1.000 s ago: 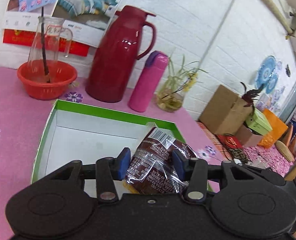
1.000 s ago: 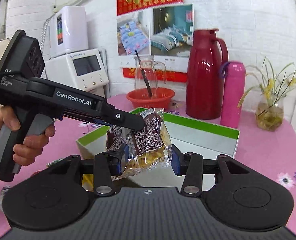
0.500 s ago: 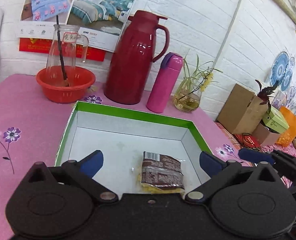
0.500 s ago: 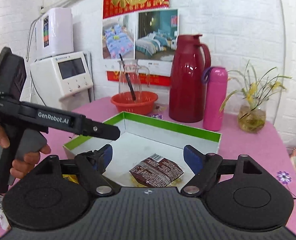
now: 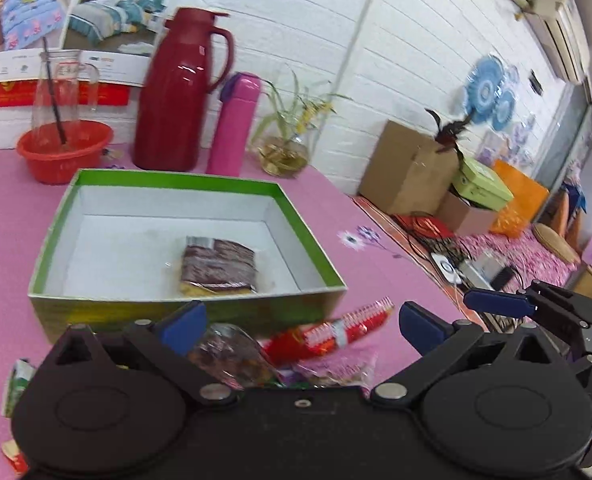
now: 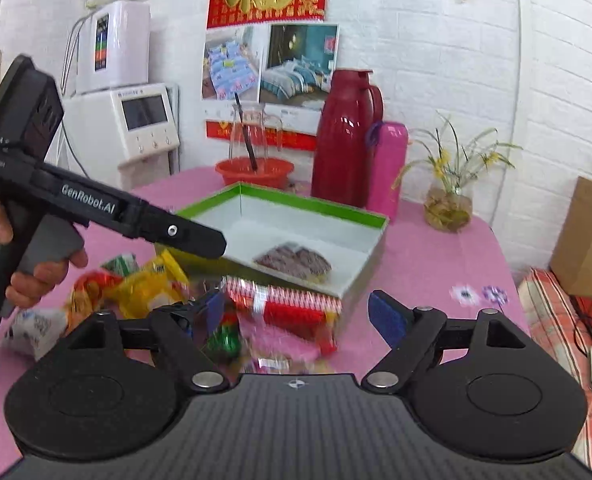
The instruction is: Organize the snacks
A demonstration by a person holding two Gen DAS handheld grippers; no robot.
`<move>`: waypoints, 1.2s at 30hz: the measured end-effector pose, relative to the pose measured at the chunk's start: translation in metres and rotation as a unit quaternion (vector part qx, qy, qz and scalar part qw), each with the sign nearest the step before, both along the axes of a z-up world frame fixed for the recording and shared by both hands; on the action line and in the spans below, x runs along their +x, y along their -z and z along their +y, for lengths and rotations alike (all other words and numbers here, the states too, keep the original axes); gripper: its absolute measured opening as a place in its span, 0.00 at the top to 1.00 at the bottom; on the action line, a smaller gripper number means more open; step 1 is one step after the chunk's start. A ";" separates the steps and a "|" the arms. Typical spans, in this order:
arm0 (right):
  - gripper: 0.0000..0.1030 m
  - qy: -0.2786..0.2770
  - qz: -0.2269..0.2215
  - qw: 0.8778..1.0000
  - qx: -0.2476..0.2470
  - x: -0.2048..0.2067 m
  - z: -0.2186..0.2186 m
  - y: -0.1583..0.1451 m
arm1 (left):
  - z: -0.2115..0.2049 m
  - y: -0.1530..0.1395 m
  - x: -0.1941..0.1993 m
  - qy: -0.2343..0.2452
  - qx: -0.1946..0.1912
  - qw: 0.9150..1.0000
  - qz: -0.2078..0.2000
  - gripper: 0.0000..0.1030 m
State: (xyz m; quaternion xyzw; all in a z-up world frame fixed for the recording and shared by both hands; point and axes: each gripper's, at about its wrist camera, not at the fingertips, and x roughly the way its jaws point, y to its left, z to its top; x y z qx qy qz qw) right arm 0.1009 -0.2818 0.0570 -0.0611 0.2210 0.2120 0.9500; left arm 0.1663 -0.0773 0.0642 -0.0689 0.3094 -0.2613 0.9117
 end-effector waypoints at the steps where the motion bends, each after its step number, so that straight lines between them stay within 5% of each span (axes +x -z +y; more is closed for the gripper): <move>1: 0.00 0.004 0.004 1.000 -0.004 -0.003 -0.003 0.004 | -0.006 0.004 0.002 0.007 0.004 1.000 0.002 0.00; 4: 0.00 0.014 0.016 1.000 -0.008 -0.007 -0.010 0.012 | -0.028 0.017 0.010 0.027 0.021 0.999 0.014 0.00; 7: 0.00 0.020 0.030 0.999 -0.001 -0.006 -0.015 0.018 | -0.047 0.032 0.022 0.046 0.042 0.998 0.025 0.27; 9: 0.00 0.021 0.037 0.999 0.003 -0.006 -0.016 0.022 | -0.052 0.042 0.032 0.046 0.044 0.997 0.044 0.64; 10: 0.00 0.020 0.040 0.999 0.004 -0.006 -0.016 0.023 | -0.052 0.046 0.034 0.042 0.044 0.997 0.052 0.72; 11: 0.00 0.019 0.042 0.999 0.005 -0.006 -0.016 0.025 | -0.051 0.049 0.037 0.045 0.040 0.996 0.064 0.97; 12: 0.00 0.016 0.044 0.999 0.006 -0.008 -0.016 0.027 | -0.047 0.051 0.037 0.045 0.037 0.996 0.071 1.00; 21: 0.00 0.003 0.061 0.998 0.008 -0.007 -0.016 0.039 | -0.026 0.046 -0.003 0.070 -0.004 0.994 0.083 1.00; 22: 0.00 0.003 0.060 0.998 0.008 -0.005 -0.016 0.039 | -0.025 0.044 -0.005 0.062 -0.008 0.995 0.077 0.91; 23: 0.00 0.005 0.059 0.998 0.008 -0.003 -0.016 0.039 | -0.025 0.042 -0.004 0.054 -0.012 0.996 0.070 0.54; 24: 0.00 0.007 0.058 0.998 0.007 0.001 -0.017 0.040 | -0.026 0.041 -0.002 0.047 -0.013 0.997 0.063 0.37; 31: 0.00 0.032 0.047 0.998 0.003 0.035 -0.026 0.044 | -0.045 0.045 0.021 0.041 -0.003 0.998 0.052 0.37; 36: 0.00 -0.004 0.024 0.999 -0.039 0.058 -0.027 0.055 | -0.050 0.057 0.039 0.043 0.001 0.997 0.058 0.42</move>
